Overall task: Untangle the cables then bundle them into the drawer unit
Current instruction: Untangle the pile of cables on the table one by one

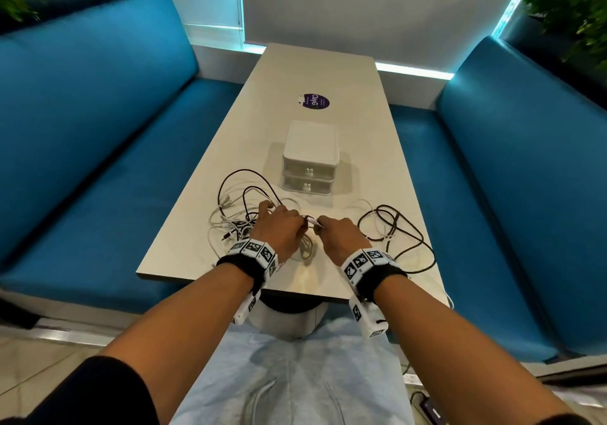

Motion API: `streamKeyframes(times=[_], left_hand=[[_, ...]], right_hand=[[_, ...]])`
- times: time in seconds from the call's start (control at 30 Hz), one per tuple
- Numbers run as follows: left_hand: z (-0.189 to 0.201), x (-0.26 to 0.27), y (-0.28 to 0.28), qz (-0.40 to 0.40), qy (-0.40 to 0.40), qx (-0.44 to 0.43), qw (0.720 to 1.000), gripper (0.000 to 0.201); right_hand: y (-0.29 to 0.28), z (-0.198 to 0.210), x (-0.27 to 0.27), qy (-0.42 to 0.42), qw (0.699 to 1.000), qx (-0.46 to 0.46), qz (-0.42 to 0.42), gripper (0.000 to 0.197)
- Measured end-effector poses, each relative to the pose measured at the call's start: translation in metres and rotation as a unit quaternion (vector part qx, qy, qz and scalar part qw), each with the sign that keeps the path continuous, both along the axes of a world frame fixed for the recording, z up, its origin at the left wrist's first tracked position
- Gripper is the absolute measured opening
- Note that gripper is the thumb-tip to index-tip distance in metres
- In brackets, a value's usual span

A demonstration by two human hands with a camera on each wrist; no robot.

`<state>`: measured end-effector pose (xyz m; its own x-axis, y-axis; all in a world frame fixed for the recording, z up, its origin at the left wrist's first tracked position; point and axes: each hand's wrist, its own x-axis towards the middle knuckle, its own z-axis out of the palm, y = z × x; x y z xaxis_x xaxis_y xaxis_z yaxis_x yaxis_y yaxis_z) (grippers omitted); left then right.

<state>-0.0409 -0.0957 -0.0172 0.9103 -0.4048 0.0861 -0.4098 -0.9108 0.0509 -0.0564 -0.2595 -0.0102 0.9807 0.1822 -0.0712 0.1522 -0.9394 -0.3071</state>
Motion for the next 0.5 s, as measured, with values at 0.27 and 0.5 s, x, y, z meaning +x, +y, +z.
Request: streamKeyframes(times=[0.27, 0.5], left_hand=[[-0.003, 0.002, -0.006, -0.01, 0.011, -0.029, 0.999, 0.026], [-0.005, 0.01, 0.017, 0.038, 0.045, -0.041, 0.997, 0.024]], right_hand=[[-0.027, 0.005, 0.004, 0.005, 1.0, -0.01, -0.021, 0.022], [-0.086, 0.008, 0.006, 0.056, 0.982, -0.069, -0.164, 0.026]])
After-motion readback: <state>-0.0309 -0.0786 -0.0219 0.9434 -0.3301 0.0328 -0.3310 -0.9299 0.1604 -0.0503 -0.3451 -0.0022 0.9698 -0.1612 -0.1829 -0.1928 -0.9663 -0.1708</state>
